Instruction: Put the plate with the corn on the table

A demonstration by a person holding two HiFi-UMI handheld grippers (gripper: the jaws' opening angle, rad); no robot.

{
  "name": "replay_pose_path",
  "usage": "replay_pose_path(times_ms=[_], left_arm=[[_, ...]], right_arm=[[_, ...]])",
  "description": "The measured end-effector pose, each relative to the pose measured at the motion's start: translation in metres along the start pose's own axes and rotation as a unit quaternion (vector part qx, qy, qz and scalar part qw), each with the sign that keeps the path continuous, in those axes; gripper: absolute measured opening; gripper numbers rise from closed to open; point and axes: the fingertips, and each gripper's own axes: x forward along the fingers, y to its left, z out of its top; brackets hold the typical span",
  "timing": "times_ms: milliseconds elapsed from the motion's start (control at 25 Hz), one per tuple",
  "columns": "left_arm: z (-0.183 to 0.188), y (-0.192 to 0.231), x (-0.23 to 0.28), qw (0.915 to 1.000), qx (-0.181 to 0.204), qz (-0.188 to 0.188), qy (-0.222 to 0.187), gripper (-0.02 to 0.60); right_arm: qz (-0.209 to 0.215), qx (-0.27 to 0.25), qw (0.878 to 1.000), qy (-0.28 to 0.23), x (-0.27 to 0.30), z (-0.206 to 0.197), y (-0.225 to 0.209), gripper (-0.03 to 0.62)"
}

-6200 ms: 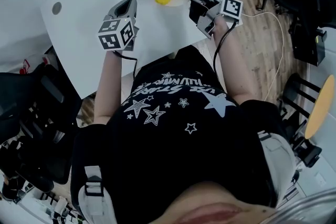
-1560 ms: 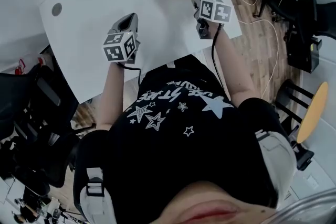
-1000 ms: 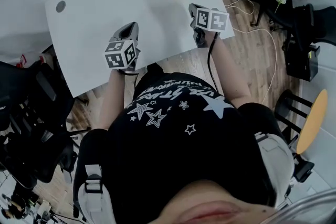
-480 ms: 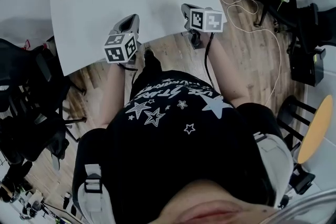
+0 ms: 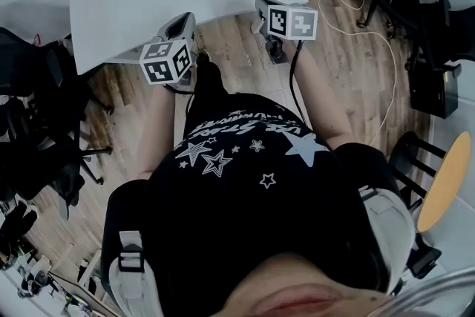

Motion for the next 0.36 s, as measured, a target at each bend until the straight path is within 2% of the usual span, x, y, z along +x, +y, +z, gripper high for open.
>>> replay_pose_path(times_ms=[360], left_arm=[[-0.017, -0.065, -0.027, 0.9997, -0.014, -0.016, -0.008, 0.006]], right_arm=[[0.015, -0.011, 1.0, -0.008, -0.05, -0.027, -0.005, 0.006]])
